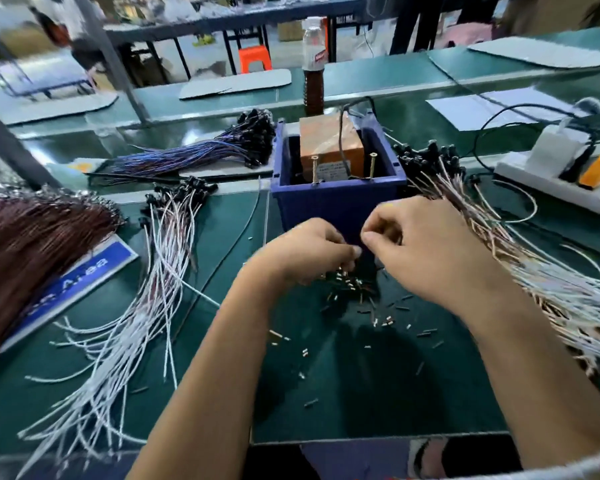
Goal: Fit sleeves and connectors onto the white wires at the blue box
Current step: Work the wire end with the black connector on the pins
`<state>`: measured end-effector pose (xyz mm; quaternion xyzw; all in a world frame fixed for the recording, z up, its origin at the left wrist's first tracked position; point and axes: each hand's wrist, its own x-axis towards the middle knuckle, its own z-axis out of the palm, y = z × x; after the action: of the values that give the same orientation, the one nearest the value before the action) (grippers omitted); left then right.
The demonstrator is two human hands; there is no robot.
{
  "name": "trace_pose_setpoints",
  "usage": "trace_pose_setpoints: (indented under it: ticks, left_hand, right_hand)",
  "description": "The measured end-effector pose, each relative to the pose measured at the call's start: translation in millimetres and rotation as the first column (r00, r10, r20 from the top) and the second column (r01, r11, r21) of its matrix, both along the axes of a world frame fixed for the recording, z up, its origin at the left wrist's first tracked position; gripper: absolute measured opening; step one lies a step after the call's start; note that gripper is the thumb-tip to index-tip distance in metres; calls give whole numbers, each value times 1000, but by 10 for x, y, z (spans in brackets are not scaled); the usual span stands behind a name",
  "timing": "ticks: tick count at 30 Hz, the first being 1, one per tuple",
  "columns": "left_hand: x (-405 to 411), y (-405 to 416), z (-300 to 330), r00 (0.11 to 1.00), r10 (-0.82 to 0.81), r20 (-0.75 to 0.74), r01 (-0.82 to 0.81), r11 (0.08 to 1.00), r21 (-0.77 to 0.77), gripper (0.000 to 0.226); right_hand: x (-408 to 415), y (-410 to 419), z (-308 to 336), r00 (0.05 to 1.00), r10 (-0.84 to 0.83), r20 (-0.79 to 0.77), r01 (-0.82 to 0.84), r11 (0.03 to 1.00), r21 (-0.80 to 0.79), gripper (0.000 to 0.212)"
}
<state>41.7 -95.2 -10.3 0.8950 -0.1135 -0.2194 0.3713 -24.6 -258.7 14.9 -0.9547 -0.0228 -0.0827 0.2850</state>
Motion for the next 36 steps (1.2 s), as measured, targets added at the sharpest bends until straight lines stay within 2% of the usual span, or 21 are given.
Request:
trace_pose_setpoints:
  ticks: [2, 3, 5, 6, 7, 8, 9, 11, 16, 19, 21, 23, 24, 26, 28, 29, 30, 31, 33, 34, 36]
  left_hand:
    - [61, 381, -20, 975, 189, 113, -198, 977, 74, 28]
    - [107, 563, -36, 928, 315, 198, -337, 937, 88, 26]
    - [182, 943, -71, 739, 535, 409, -619, 779, 100, 18]
    - [215, 1118, -85, 631, 595, 499, -723, 683, 101, 15]
    - [238, 1300, -99, 538, 636, 553, -801, 590, 101, 18]
    - [265, 1443, -118, 483, 665, 570, -849, 515, 119, 25]
    - [286, 1577, -142, 459, 694, 556, -877, 454, 157, 32]
    - [315, 1722, -202, 461, 741, 488, -887, 403, 226, 43]
    - [340, 1766, -323, 434, 757, 487, -892, 437, 116, 29]
    - [348, 1802, -329, 394, 790, 470, -908, 415, 63, 27]
    - [346, 1815, -280, 313, 837, 450, -928, 370, -43, 22]
    - [361, 1776, -199, 231, 892, 388, -915, 335, -225, 16]
    - [388, 1738, -152, 208, 928, 310, -883, 314, -348, 13]
    - [426, 1644, -24, 256, 967, 2, -766, 204, -609, 14]
    - [387, 1543, 135, 377, 869, -321, -651, 2, -759, 13]
    - [346, 1497, 201, 424, 813, -400, -618, -63, -784, 11]
    - [298, 1456, 255, 470, 773, -427, -602, -73, -795, 11]
    - [246, 1416, 296, 521, 747, -413, -596, -28, -803, 14]
    - [133, 1345, 344, 644, 701, -305, -574, 179, -799, 19]
    - [84, 1316, 356, 724, 650, -231, -535, 317, -783, 17]
    - [-20, 1313, 365, 892, 443, -87, -366, 597, -714, 15]
  right_hand:
    - [81, 267, -86, 996, 82, -44, -83, 996, -19, 11]
    - [104, 398, -123, 990, 123, -65, -125, 992, -22, 11]
    - [137, 678, -192, 974, 204, -100, -207, 978, -17, 13]
    - [150, 812, -224, 967, 233, -103, -236, 972, -16, 14]
    - [170, 966, -259, 960, 261, -98, -264, 964, -18, 15]
    - [194, 1113, -293, 955, 284, -88, -287, 958, -20, 17]
    - [218, 1281, -329, 947, 312, -80, -314, 949, -19, 20]
    - [259, 1592, -392, 930, 358, -81, -361, 932, -31, 22]
    - [366, 2067, -475, 925, 376, -60, -380, 920, -93, 9]
    - [403, 2103, -494, 929, 367, -37, -369, 927, -72, 5]
    - [411, 2071, -496, 927, 373, -33, -374, 926, -44, 5]
    - [412, 2019, -482, 920, 390, -40, -391, 920, -24, 7]
    - [408, 1980, -471, 915, 402, -39, -403, 915, -17, 9]
    - [386, 1903, -431, 902, 431, -23, -431, 902, -8, 10]
    - [377, 1807, -393, 890, 455, -36, -456, 890, -4, 11]
    - [381, 1748, -372, 887, 457, -60, -458, 889, 3, 14]
    - [393, 1698, -347, 892, 446, -78, -445, 895, 32, 19]
    - [416, 1656, -325, 908, 412, -74, -405, 910, 93, 24]
    - [486, 1575, -282, 957, 289, -36, -263, 908, 326, 36]
    - [512, 1538, -249, 969, 238, -61, -182, 861, 475, 44]
    - [523, 1506, -204, 945, 254, -205, -28, 690, 724, 56]
